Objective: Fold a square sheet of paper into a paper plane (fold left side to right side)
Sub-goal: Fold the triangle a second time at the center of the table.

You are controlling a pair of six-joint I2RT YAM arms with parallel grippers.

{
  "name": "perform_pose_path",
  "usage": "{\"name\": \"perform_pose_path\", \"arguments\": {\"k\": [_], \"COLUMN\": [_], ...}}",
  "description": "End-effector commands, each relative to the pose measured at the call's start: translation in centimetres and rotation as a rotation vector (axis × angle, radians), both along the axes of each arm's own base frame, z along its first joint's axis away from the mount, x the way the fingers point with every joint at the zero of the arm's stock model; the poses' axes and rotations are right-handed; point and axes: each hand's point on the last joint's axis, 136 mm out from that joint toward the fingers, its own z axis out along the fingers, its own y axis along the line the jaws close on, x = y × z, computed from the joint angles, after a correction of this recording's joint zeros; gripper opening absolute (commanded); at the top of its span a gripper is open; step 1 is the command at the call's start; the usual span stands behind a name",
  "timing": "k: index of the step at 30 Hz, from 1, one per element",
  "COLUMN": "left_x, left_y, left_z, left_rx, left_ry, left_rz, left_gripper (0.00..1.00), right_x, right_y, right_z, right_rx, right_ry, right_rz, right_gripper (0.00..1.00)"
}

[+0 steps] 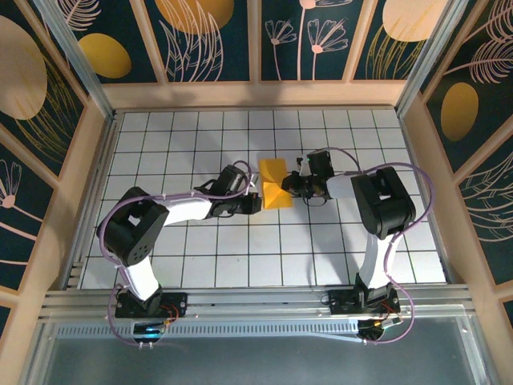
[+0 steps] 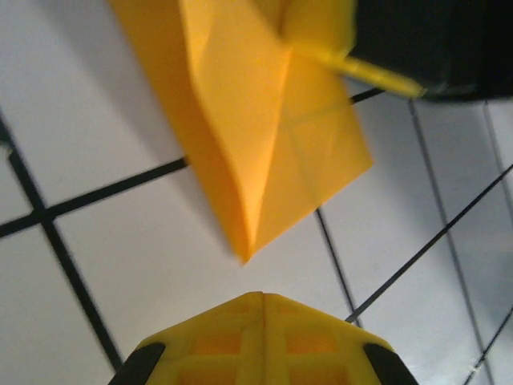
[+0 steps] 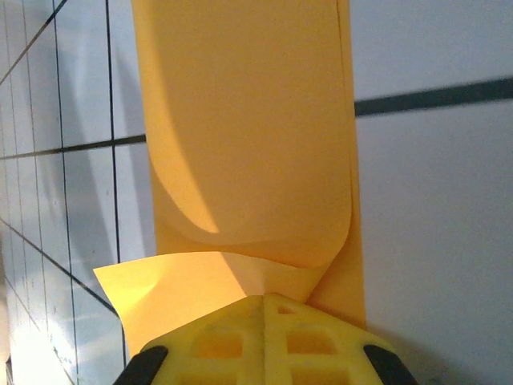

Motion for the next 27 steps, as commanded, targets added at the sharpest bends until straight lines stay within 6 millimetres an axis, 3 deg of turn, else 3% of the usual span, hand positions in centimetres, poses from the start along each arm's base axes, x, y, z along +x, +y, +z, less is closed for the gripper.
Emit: {"name": "perform_pose_path", "arguments": {"k": [1,10,17,27], "left_x": [1.0,3.5,5.1,4.5], "left_y": [-2.2,-4.4,-3.6,-2.3], "left_z": [2.2,0.6,-2.0,-4.7], "left_rx": [-0.102,-0.098,0.009,0.092], "left_ry": [-0.005,-0.003,-0.007,0.058], "left_rz": [-0.030,-0.043,0.004,0.042], "left_gripper": [0.00,0.00,0.00,0.00], "right_x": [-3.1,-3.0,-3.3,-2.7], "right_y": [-0.2,0.0,0.4,1.2], "right_z": [-2.5,-2.0,-2.1,-0.8], "right_rx": [-0.041,-0.044,-0.044,-0.027], "right_ry": [0.125,0.120,0.126,0.100], "right_rz": [-0.023,-0.031,-0.019,0.005], "right_gripper": [0.00,0.00,0.00,0.00]}}
